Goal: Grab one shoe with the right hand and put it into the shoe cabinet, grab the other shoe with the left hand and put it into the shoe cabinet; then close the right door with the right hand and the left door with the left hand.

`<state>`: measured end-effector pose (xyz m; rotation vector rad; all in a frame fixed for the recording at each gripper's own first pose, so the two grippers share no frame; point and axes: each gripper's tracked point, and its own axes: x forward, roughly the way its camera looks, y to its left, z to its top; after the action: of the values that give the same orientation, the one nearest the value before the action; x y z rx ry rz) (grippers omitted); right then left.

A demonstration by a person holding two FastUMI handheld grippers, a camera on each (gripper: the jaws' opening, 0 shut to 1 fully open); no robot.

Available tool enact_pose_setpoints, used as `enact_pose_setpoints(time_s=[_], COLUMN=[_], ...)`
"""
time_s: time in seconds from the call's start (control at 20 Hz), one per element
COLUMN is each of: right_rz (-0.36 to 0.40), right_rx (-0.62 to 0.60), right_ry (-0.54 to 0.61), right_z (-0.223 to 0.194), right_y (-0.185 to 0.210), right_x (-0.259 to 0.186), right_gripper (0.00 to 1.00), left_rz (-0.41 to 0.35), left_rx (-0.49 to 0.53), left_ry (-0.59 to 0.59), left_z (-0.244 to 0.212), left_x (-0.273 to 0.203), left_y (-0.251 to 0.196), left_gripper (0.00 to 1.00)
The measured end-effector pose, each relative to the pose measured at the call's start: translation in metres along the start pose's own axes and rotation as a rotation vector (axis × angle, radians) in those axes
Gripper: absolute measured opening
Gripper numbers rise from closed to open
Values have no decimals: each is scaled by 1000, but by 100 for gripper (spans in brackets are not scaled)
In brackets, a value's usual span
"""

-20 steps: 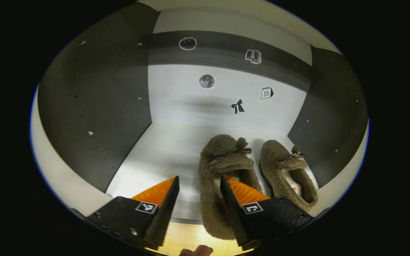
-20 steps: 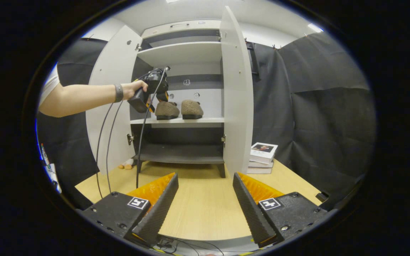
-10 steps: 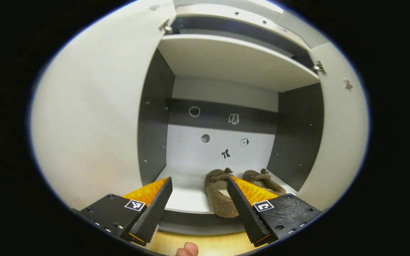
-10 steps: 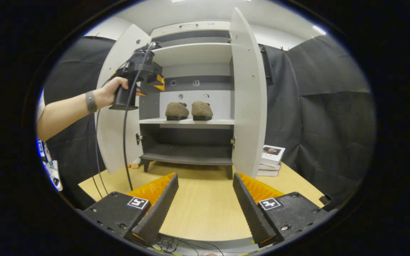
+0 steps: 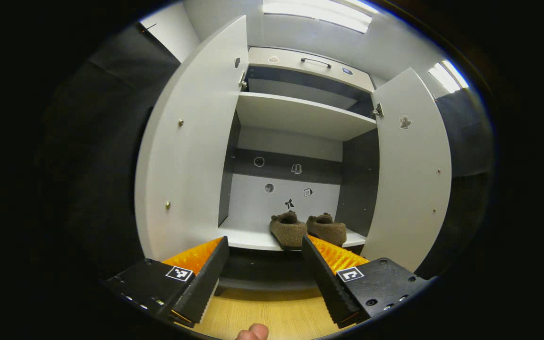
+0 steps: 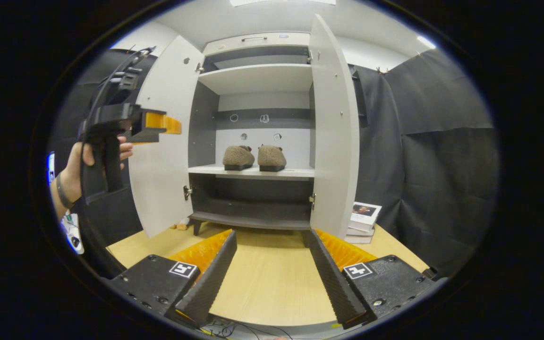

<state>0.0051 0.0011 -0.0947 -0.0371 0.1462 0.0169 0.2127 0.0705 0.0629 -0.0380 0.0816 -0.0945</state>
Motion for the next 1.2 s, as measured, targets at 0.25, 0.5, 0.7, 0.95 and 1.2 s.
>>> enact_pose_setpoints(time_s=[0.25,0.5,0.7,0.95,1.2], right_rz=[1,-18,-10,-34,-229], right_rx=[26,14,54,77,63], right_ry=[11,13,-12,-155,-191], right_z=[-3,-3,15,97,167], right_y=[3,0,4,-48,-175], right_x=[-4,-7,-5,-9,-4], right_gripper=[98,98,98,98,99], left_rz=[27,62,71,85,69], left_rx=[20,8,-9,6,21], left_ry=[14,59,55,46,43], left_z=[-38,-79,-86,-84,-81], left_x=[-52,-92,-112,-115,-117], left_y=[0,-5,-4,-2,-4], left_gripper=[95,95,95,95,95])
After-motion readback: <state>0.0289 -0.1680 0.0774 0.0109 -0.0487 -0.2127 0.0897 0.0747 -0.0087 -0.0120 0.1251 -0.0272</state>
